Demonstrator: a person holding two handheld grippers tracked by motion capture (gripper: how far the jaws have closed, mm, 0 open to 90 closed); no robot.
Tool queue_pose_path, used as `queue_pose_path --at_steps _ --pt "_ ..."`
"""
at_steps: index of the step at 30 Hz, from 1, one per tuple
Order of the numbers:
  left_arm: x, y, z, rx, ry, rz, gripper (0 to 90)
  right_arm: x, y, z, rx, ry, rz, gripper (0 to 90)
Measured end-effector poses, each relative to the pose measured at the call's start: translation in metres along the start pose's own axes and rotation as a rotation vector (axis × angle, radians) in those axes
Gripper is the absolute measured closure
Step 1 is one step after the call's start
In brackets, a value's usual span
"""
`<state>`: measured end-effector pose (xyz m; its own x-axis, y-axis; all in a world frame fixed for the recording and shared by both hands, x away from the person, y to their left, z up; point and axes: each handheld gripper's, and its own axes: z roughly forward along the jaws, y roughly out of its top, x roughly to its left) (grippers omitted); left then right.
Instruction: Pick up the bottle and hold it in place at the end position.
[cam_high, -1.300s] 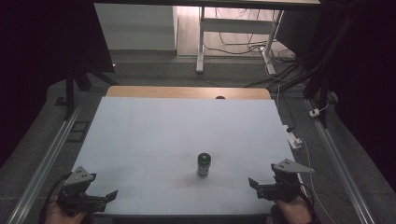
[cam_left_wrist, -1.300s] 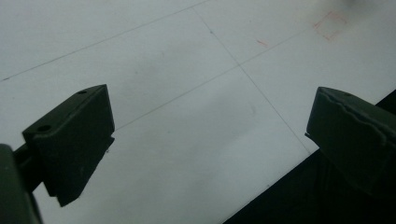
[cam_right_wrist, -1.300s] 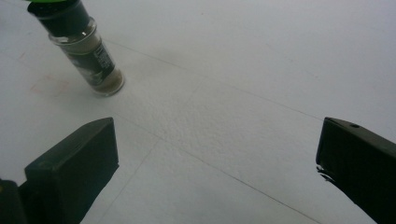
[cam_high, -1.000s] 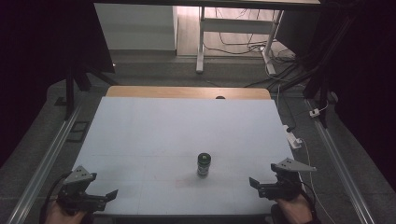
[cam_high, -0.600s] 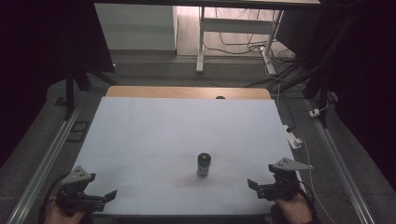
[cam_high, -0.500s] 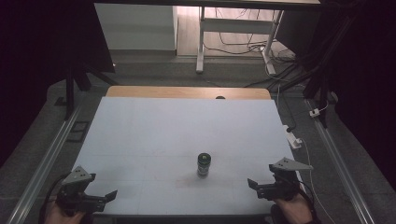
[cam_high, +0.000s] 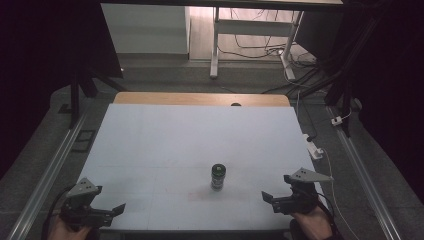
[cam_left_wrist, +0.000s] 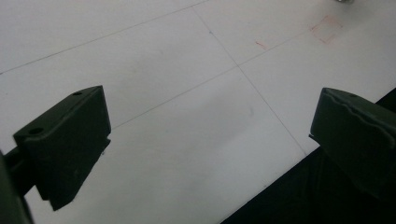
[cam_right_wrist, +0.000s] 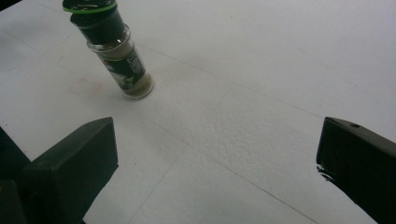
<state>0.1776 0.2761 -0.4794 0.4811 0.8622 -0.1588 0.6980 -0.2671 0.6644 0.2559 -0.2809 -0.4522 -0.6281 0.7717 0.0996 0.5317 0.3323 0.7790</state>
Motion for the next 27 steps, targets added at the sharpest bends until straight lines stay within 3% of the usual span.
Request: queue_pose_path --at_steps 15,22,27 --pt "-0.001 0.0 0.001 0.01 0.004 -0.005 0.0 0.011 0.006 0.008 -0.04 0.031 -0.054 0.0" --pt "0.0 0.001 0.001 0.014 0.002 -0.005 0.0 0.012 0.008 0.018 -0.003 0.073 -0.075 0.0" --pt "0.0 0.001 0.002 0.019 -0.009 -0.001 0.0 0.013 0.009 0.024 -0.005 0.09 -0.084 0.0"
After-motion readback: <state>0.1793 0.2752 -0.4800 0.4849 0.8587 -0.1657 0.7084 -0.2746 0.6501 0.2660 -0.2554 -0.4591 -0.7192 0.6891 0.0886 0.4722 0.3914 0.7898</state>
